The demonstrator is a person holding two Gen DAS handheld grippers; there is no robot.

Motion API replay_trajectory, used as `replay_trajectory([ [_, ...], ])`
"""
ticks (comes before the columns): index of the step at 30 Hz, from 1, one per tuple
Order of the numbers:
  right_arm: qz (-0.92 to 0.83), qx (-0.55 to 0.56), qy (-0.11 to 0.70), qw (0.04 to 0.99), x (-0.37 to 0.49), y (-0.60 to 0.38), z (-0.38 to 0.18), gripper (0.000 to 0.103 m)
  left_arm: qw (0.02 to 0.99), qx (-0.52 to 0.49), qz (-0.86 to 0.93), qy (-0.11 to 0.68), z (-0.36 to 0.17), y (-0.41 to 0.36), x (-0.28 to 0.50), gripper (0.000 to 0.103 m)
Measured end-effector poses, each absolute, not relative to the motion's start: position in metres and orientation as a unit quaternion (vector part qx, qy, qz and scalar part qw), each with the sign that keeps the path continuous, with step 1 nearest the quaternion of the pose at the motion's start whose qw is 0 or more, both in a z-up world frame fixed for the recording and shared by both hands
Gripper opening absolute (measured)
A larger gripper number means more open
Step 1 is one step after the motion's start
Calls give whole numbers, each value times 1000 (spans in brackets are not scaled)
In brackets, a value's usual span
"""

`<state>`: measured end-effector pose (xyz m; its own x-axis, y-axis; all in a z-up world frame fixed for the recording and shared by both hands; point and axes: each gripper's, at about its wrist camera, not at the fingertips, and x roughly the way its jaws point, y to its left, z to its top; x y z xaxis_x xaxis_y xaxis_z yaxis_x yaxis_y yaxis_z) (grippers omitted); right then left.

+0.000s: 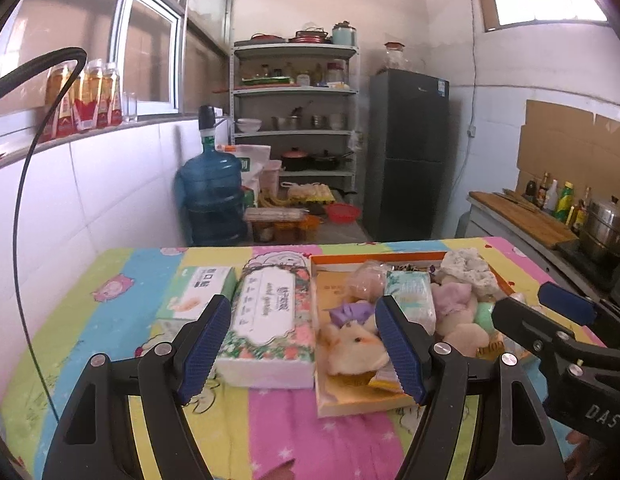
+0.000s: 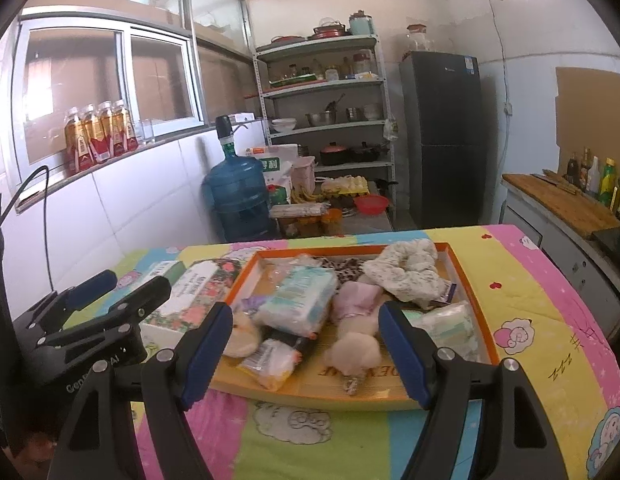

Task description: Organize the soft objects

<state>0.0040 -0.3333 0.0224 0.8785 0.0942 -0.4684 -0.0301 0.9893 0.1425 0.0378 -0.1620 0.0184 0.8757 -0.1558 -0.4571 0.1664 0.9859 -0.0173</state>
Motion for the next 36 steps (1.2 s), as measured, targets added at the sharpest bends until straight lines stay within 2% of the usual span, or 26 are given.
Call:
replay_trajectory([
  [23,23,45,213,976,-39,-239,34,75,974,-10,-38,223,25,-66,-24,76],
  [36,35,41,214,975,-44,-213,33,75,974,-20,-23,226,21,-45,-32,76],
])
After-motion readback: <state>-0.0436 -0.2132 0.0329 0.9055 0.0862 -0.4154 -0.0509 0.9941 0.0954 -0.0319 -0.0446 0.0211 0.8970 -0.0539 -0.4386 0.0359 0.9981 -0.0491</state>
